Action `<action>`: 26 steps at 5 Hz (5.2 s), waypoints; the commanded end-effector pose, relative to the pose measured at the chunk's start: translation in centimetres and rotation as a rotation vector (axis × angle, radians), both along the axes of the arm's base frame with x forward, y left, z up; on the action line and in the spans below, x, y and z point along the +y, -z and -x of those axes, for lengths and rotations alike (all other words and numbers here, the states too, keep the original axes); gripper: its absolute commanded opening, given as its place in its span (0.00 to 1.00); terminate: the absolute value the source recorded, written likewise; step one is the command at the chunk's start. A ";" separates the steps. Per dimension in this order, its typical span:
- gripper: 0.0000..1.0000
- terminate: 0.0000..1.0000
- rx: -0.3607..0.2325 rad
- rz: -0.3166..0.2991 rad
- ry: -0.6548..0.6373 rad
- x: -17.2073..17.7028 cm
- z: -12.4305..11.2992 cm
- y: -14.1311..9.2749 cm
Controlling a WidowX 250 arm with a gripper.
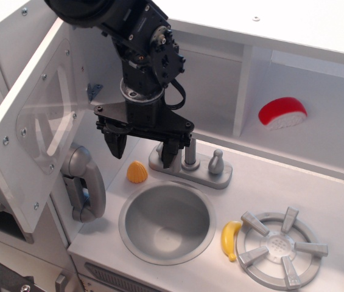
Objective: Close microwave
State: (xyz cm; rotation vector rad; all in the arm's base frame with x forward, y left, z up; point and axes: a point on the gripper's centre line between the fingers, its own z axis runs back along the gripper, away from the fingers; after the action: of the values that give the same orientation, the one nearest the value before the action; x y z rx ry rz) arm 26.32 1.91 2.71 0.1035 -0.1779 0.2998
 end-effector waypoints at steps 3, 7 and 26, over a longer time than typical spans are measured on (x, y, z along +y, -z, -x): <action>1.00 0.00 -0.055 0.178 -0.008 0.9 1.0 -9.2; 1.00 0.00 -0.053 0.275 0.096 7.8 10.0 -16.8; 1.00 0.00 -0.047 0.052 0.012 2.8 1.9 -4.7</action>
State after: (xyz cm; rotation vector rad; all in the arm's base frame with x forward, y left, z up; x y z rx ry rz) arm 24.11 3.47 6.25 0.0413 -0.1874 0.2939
